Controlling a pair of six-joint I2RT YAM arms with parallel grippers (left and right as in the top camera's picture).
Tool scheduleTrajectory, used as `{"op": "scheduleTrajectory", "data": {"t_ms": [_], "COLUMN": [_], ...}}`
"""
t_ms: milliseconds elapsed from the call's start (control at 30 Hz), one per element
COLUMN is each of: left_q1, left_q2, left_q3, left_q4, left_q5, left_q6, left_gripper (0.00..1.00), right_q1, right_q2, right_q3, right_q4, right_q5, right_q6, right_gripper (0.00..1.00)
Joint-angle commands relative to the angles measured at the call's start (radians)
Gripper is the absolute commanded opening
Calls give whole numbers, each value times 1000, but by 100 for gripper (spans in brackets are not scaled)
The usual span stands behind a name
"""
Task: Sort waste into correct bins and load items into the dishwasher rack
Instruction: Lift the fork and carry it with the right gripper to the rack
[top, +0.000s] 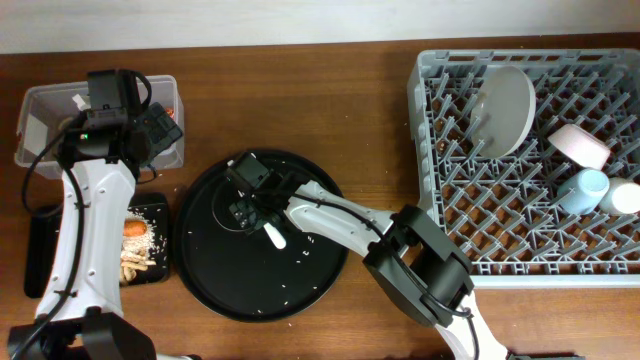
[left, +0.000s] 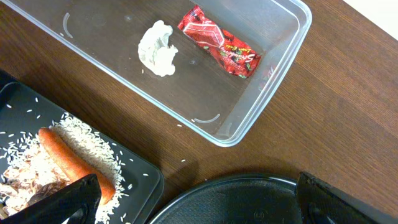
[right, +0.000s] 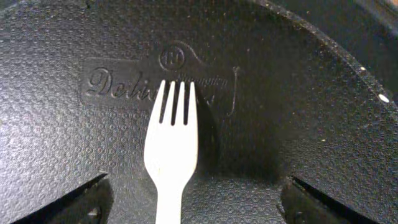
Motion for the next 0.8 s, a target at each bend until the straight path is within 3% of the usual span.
{"op": "scheduleTrajectory", "data": {"t_ms": [0,133,233,333,400,767], "left_q1": [3,3,3,3,3,3], "left_q2": [3,3,3,3,3,3], "left_q3": [2,2,2,2,3,2], "left_q4": [-1,-1,-1,-1,-1,-1], "left_q5": [6,6,6,6,6,6], "left_q6": [-6,-6,-6,-6,-6,-6], "left_gripper": [99,99,99,99,99,99], "right_q1": [0,0,17,35,38,36], "right_q2": [56,84,84,84,84,65], "right_q3": [-5,-5,-5,-5,-3,58], "right_q4": [-1,-16,-39,-57,-69,-155], "right_q5": [39,43,95,111,117,117], "right_q6": [-7,-7,-6,0,32,39], "right_gripper": [87,82,61,52,35,15]}}
